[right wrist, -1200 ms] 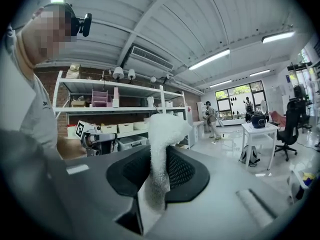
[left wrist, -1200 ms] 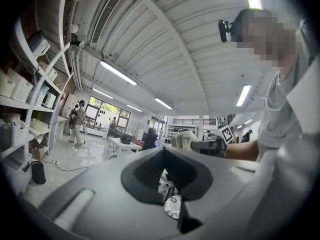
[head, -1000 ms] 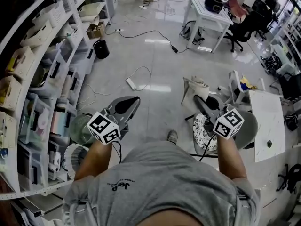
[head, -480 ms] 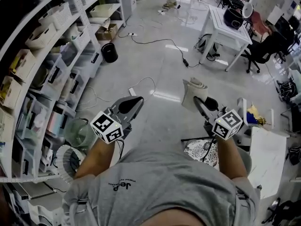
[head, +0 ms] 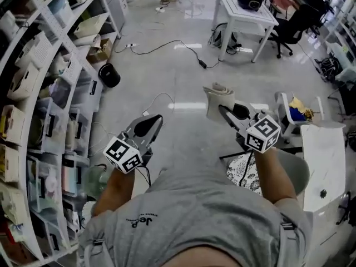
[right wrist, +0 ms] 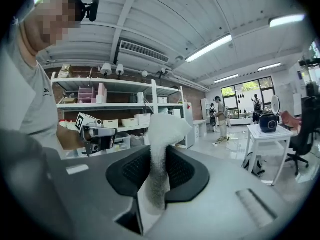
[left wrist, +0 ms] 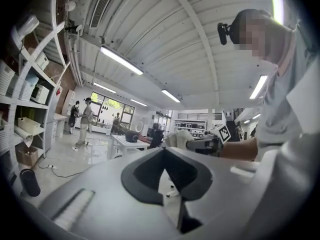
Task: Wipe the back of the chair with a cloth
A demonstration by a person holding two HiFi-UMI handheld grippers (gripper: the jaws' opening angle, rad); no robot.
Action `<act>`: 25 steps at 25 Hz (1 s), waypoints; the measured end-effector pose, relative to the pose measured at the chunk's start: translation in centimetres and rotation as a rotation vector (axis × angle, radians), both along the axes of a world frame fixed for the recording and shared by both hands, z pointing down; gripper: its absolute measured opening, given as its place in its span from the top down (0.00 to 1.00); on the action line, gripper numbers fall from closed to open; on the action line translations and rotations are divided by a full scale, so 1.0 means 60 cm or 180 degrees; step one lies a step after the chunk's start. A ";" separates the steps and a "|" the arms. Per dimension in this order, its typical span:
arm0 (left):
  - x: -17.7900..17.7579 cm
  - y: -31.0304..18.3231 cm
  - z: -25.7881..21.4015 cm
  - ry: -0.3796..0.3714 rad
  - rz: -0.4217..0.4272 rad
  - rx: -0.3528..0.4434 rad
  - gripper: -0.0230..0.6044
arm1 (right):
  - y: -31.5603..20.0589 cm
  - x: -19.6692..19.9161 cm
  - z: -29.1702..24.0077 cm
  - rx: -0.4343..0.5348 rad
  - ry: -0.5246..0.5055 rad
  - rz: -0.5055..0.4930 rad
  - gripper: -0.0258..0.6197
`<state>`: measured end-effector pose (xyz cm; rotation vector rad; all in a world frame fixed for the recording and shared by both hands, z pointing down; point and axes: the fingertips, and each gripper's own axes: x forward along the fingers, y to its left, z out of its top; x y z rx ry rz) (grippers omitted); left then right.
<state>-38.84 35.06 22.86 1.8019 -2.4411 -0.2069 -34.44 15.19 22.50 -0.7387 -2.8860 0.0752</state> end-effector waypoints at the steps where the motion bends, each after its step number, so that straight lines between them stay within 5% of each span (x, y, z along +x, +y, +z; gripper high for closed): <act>1: -0.008 -0.003 0.004 0.0017 0.0081 -0.0027 0.87 | 0.000 0.000 0.002 0.0001 0.0004 0.0071 0.85; 7: -0.050 -0.075 0.022 -0.0042 0.0563 -0.0150 0.87 | -0.042 -0.002 0.033 0.0003 0.0056 0.0537 0.85; 13: 0.017 -0.289 0.067 -0.0036 0.1336 -0.0312 0.87 | -0.206 0.108 0.096 -0.0065 0.0244 0.1293 0.85; 25: 0.286 -0.758 0.264 0.0222 0.2500 -0.0659 0.87 | -0.657 0.581 0.372 -0.0089 0.1098 0.3454 0.85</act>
